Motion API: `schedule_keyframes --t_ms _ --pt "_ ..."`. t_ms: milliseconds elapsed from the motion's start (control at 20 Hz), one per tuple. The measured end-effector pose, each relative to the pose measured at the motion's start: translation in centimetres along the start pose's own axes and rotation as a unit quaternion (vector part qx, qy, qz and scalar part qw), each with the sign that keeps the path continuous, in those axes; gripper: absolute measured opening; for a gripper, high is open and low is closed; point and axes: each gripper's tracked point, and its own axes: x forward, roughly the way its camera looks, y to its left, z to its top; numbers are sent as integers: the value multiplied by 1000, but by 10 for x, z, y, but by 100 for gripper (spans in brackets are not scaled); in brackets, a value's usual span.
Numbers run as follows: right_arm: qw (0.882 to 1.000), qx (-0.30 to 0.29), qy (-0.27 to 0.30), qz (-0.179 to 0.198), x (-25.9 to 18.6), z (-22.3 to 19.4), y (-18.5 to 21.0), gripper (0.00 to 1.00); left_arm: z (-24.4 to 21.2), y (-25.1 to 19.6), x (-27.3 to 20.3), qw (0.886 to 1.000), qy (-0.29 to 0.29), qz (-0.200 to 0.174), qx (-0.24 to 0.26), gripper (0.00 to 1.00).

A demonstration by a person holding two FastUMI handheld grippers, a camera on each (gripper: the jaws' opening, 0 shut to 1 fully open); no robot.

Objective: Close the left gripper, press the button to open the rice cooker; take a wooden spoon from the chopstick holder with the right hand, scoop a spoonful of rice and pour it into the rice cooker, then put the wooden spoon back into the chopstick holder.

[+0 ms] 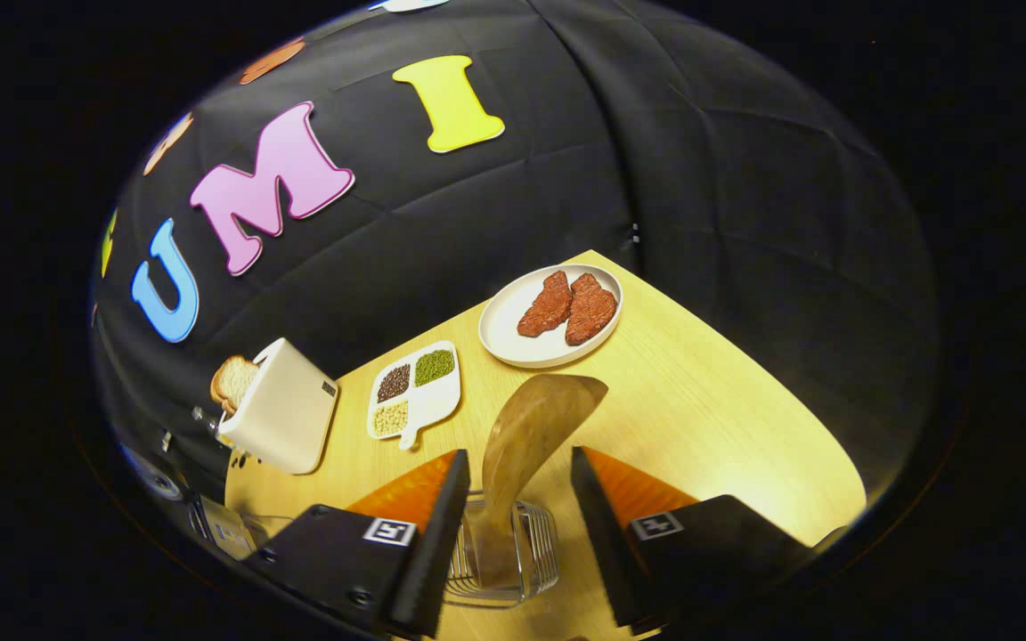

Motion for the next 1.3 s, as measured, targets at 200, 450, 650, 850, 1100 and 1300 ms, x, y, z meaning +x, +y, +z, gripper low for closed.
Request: schedule_keyframes --t_ms 200,450,650,850,1100,1300 --pt "999 42 14 -5 6 0 3 32 -13 -11 -1 1000 15 -4 -4 96" --pt "999 34 12 8 5 0 8 16 -14 -30 2 1000 14 -25 9 95" --pt "1000 19 3 12 -8 6 13 12 -16 -39 4 999 12 -45 15 95" --pt "998 -8 -55 20 -37 42 31 12 -11 -38 5 998 3 -66 22 95" --pt "990 -37 -122 55 -90 81 81 12 3 -24 11 995 -21 -92 30 95" --pt "987 -58 -117 91 -122 63 129 12 1 -1 18 994 -22 -107 10 95"
